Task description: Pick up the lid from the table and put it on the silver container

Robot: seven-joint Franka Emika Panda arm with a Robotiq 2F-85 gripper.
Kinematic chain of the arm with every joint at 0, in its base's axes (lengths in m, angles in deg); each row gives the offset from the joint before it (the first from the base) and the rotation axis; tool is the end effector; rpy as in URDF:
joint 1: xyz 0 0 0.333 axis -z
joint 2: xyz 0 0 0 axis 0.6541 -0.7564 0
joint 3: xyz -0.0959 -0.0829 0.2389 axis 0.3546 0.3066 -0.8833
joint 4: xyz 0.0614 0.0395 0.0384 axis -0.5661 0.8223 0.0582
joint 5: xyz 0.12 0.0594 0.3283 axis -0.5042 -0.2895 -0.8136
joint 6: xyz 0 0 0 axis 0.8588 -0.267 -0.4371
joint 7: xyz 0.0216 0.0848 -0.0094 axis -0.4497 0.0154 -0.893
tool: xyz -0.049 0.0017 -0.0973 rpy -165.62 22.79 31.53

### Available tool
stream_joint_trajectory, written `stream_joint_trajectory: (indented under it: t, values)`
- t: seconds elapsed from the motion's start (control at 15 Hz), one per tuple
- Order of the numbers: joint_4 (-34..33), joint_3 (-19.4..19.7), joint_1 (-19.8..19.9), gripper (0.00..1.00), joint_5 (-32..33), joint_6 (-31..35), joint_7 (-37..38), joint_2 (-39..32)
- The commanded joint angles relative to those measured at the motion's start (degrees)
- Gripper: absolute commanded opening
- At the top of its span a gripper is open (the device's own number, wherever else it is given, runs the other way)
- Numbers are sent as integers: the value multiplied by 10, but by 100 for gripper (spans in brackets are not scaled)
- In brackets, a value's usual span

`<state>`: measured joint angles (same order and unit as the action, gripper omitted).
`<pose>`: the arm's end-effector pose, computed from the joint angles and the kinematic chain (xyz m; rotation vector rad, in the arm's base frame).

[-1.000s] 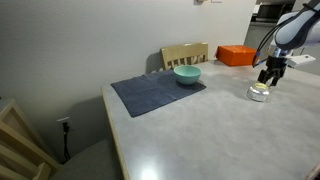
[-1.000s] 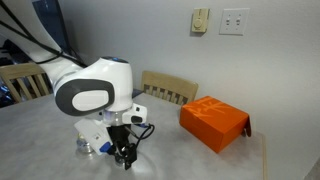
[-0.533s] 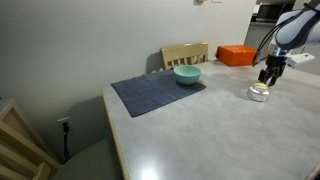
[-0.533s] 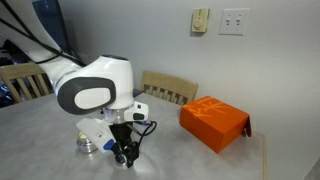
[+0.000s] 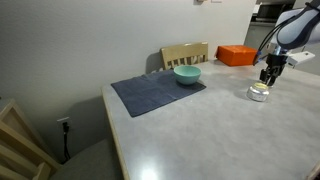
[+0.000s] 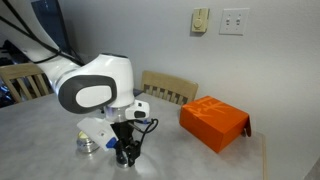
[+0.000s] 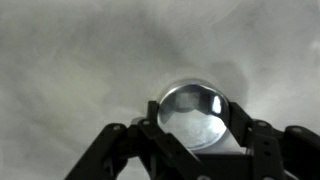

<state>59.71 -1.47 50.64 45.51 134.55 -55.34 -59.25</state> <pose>0.5024 -0.1402 0.1373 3.0755 -0.0743 -0.0536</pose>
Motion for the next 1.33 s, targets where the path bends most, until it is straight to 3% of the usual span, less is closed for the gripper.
stream_joint_trajectory:
  t: [0.0, 0.53, 0.8, 1.0, 1.27]
  values:
    - [28, 10, -19, 44, 29, 8, 12, 20]
    - [95, 69, -120, 44, 174, 47, 111, 92]
    - [120, 76, -129, 44, 204, 58, 139, 143]
    - [159, 42, -107, 44, 166, 42, 102, 199]
    - [231, -32, -69, 44, 18, 9, -35, 283]
